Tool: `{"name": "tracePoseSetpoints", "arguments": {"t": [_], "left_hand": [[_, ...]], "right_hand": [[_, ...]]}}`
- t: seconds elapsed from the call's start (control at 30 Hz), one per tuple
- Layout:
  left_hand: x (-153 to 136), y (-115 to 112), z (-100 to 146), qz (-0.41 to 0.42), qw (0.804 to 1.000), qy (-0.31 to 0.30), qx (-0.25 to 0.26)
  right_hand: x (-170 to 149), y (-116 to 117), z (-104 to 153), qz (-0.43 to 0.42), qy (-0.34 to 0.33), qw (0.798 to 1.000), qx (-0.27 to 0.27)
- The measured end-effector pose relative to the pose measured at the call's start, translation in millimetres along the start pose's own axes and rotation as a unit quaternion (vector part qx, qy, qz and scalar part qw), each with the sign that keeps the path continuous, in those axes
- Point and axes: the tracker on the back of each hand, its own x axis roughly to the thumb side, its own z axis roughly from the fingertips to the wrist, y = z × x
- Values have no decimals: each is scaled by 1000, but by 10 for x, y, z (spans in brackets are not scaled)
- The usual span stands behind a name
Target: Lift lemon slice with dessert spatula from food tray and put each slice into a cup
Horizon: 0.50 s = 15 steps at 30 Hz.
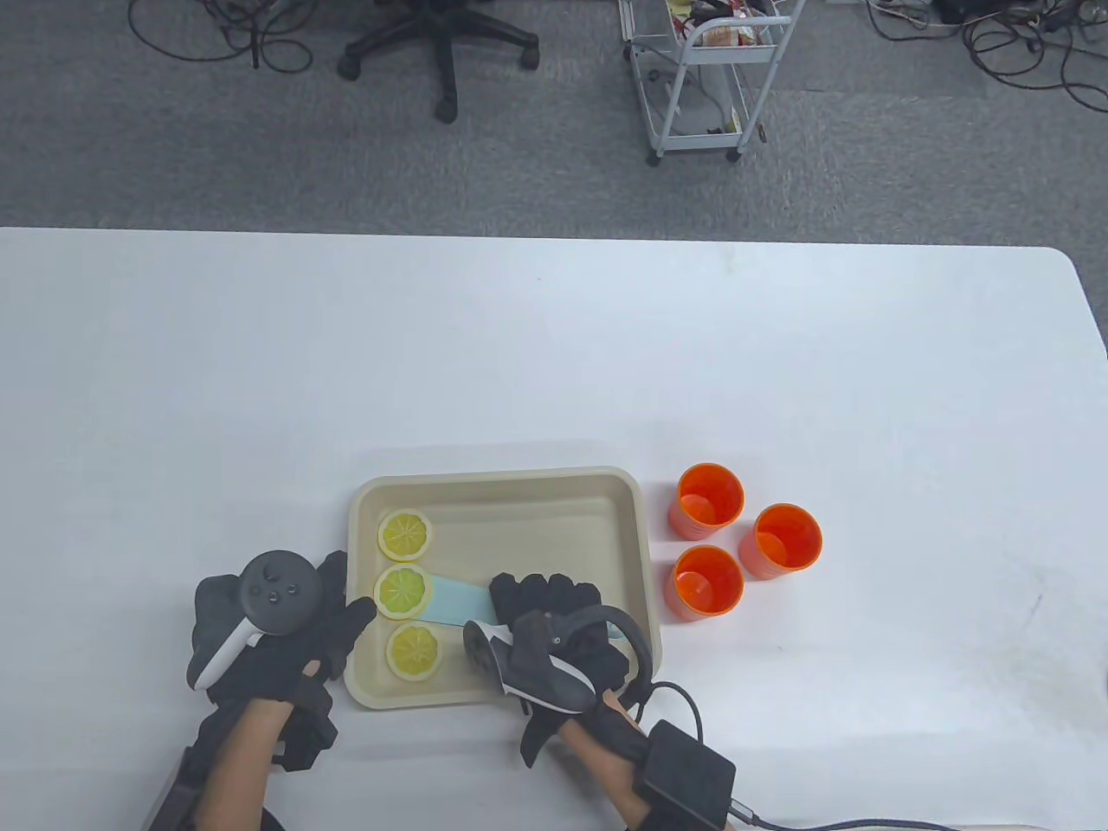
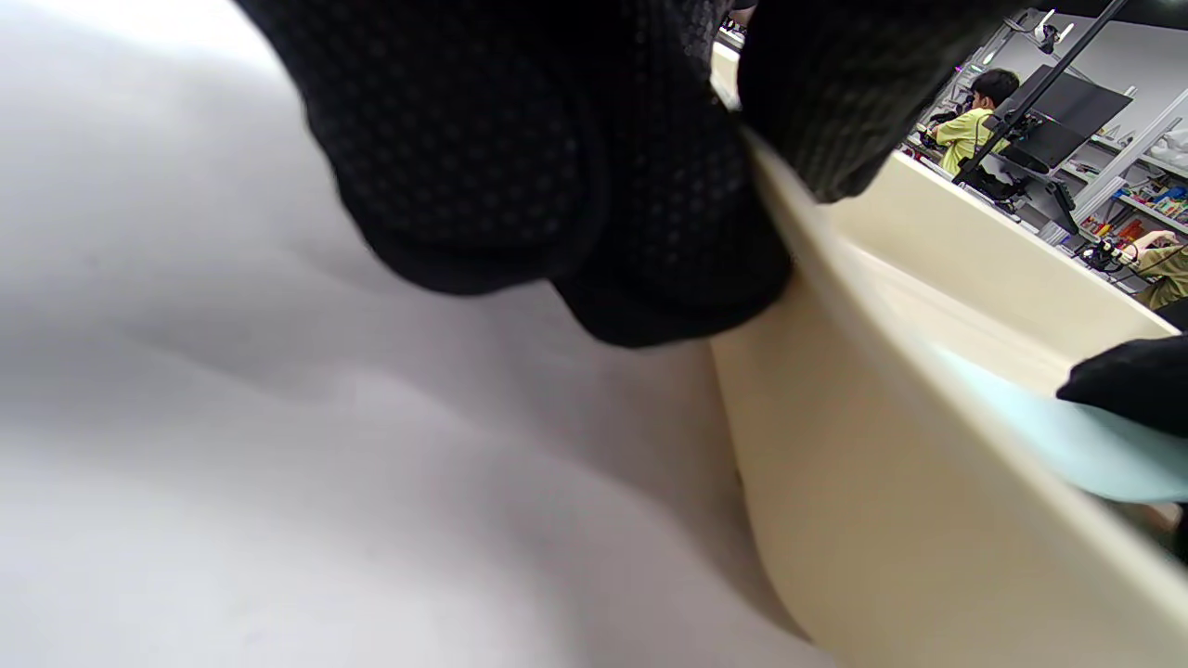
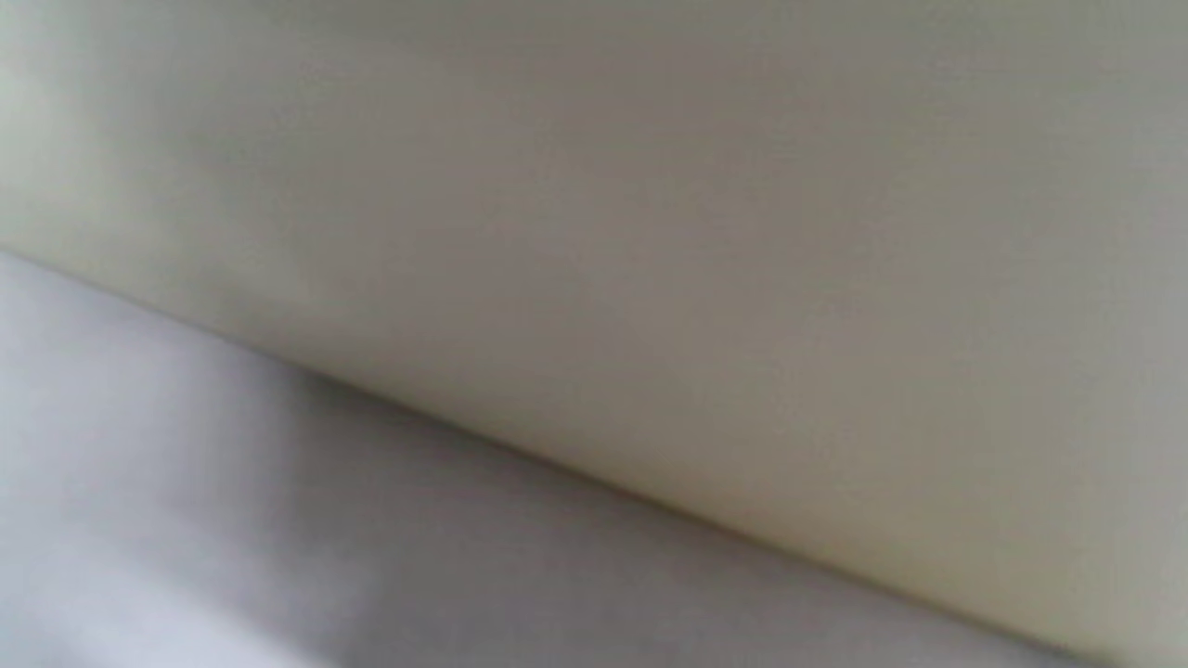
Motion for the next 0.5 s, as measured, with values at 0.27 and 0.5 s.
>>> {"name": "tracePoseSetpoints", "arguments": {"t": [0.27,0.5], "left_hand": [[0,-2,-1,2,1000,-1,0],[-1,-3,3,0,1000,-1,2]], "right_hand": [[-56,-21,31,-24,8,1000,-16],[-266,-142,144,-41,47,997,-48]]}}
